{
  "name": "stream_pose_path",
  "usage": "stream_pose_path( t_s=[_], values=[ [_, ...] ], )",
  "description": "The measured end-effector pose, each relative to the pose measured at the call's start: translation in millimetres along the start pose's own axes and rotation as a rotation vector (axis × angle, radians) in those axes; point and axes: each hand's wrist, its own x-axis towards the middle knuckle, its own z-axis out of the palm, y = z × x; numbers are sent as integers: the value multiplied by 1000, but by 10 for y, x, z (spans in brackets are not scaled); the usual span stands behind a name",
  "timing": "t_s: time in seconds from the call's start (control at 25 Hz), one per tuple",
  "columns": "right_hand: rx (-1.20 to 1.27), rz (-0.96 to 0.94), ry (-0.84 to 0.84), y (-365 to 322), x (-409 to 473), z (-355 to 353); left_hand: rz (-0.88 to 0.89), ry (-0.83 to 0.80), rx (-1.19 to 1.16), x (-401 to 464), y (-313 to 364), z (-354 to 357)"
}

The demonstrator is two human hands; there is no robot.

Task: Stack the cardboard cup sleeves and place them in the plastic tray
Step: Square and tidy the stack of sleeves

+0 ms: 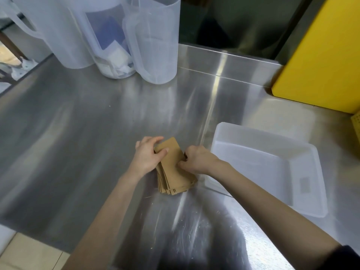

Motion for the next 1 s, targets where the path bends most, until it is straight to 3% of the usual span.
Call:
stream_pose_path(
  t_s=[0.2, 0.56, 1.0],
  values=[
    [125, 9, -39, -34, 15, 18, -321, 12, -310, -240, -109, 63],
    [429, 103, -161, -87, 72, 61, -458, -221, -793, -411, -42, 80],
    [551, 129, -154, -55, 140, 277, -456, -222, -779, -424, -59, 50]
  ],
)
